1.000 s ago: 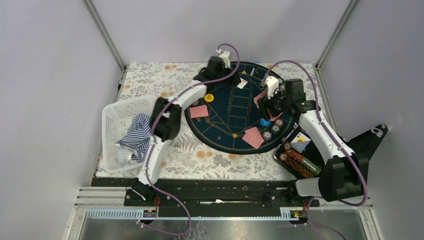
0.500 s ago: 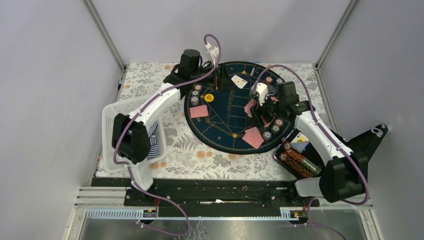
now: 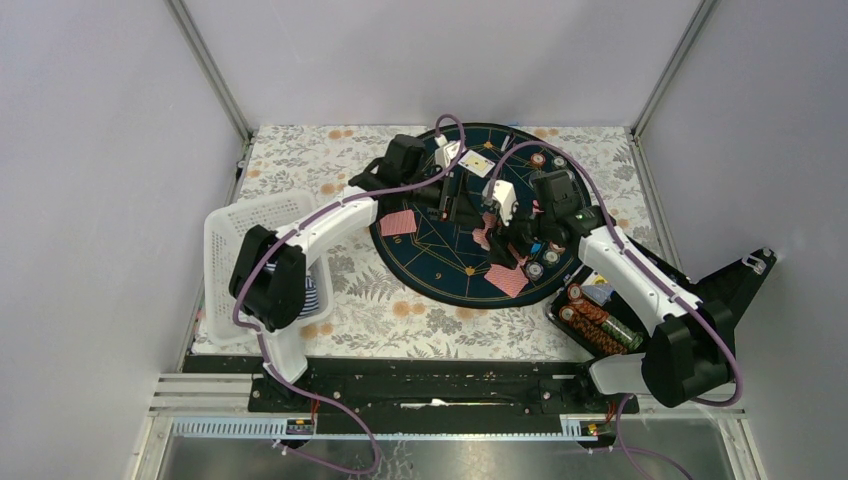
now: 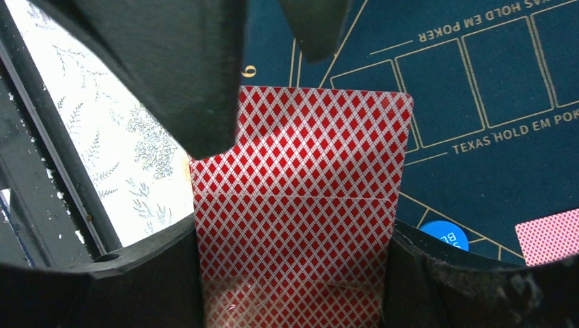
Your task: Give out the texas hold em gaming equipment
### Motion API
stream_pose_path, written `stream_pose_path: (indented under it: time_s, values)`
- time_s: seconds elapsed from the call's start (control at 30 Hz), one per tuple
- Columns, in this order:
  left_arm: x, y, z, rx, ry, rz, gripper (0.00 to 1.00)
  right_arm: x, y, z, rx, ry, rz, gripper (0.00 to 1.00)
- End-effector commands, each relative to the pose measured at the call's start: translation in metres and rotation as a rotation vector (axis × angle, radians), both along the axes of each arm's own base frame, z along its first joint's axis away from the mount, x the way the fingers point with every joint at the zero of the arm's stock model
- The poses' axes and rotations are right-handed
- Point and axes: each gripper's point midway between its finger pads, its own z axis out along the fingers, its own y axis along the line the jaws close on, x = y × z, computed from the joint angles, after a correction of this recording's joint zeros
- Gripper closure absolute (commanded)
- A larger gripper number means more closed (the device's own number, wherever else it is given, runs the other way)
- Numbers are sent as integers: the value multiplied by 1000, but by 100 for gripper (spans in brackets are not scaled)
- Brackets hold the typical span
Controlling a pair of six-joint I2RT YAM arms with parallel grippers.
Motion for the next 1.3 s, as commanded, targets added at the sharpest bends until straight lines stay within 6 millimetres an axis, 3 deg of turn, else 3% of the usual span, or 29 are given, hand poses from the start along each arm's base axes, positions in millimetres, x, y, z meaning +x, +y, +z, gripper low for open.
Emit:
stream_pose_path:
  time_s: [0.0, 0.27, 0.5, 0.67, 0.8, 1.27]
  values:
    - [-1, -7, 4, -42, 5, -16, 30, -1, 8, 7, 6, -49, 36, 100]
    - [1, -8, -9, -3, 22, 4, 42, 2, 8, 9, -3, -78, 21, 100]
    - [-8, -16, -20, 30, 30, -15, 39, 3, 9, 8, -5, -79, 21, 100]
    - [-6, -12, -25, 50, 34, 6, 52, 3, 7, 10, -6, -95, 14, 100]
    - [-2, -5, -23, 48, 33, 36, 65, 3, 6, 11, -7, -107, 8, 100]
    - [10, 13, -11, 21, 15, 102, 78, 9, 4, 11, -18, -121, -19, 100]
